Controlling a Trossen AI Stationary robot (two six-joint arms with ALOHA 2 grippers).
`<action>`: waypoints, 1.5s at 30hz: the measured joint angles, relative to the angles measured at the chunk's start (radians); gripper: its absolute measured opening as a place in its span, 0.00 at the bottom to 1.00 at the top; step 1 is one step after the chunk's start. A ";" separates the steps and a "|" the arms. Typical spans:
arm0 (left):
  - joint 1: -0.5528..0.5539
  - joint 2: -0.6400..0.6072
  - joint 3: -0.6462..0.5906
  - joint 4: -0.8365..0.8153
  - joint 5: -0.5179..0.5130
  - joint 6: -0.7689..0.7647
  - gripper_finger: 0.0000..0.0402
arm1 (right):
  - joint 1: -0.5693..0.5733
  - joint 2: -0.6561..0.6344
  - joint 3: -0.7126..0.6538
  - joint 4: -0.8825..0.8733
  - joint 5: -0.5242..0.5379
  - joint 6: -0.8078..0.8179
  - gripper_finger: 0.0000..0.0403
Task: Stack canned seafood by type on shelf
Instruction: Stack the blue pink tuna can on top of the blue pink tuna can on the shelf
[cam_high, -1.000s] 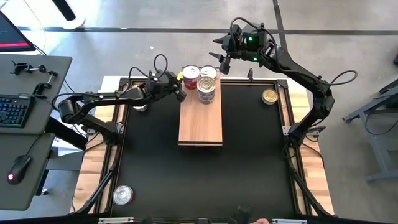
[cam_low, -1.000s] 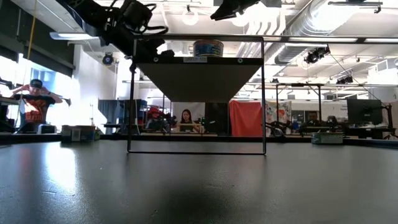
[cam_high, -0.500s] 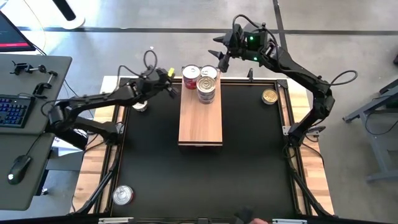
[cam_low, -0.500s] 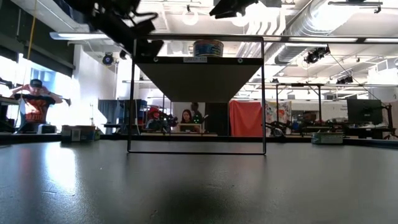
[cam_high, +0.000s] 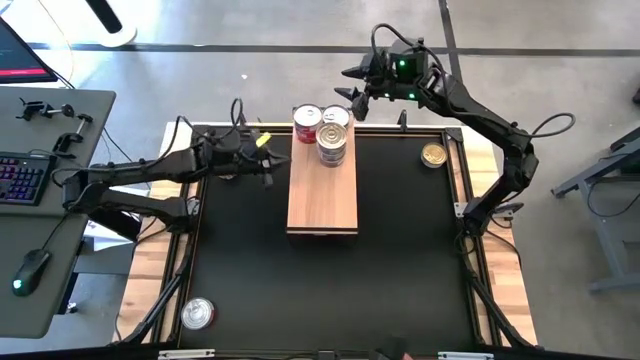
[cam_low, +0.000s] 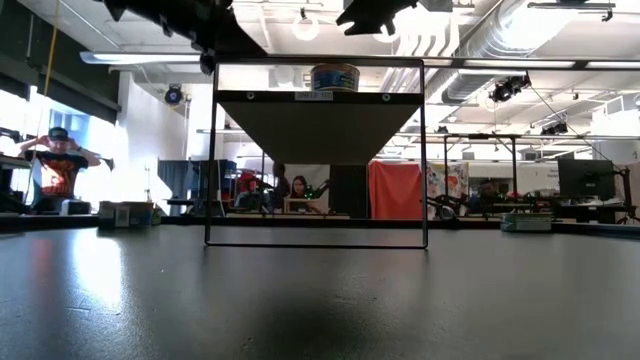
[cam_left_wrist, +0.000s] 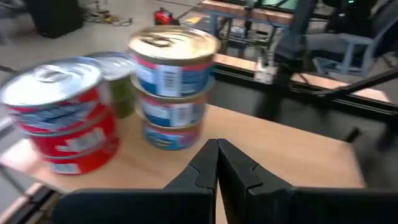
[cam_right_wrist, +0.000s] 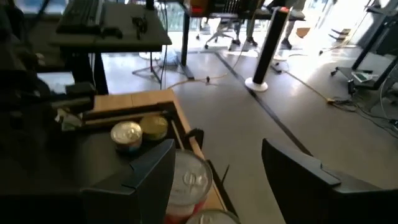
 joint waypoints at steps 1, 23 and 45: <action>-0.019 0.000 0.000 -0.001 -0.009 -0.011 0.00 | 0.000 -0.001 0.000 -0.013 0.000 -0.006 0.57; 0.019 -0.188 0.000 -0.491 -0.403 -0.279 0.00 | 0.000 -0.009 0.000 -0.363 0.116 0.032 0.57; 0.410 0.188 -0.099 -0.747 -0.396 -0.188 0.00 | 0.232 -0.119 -0.174 -0.689 0.313 0.466 0.01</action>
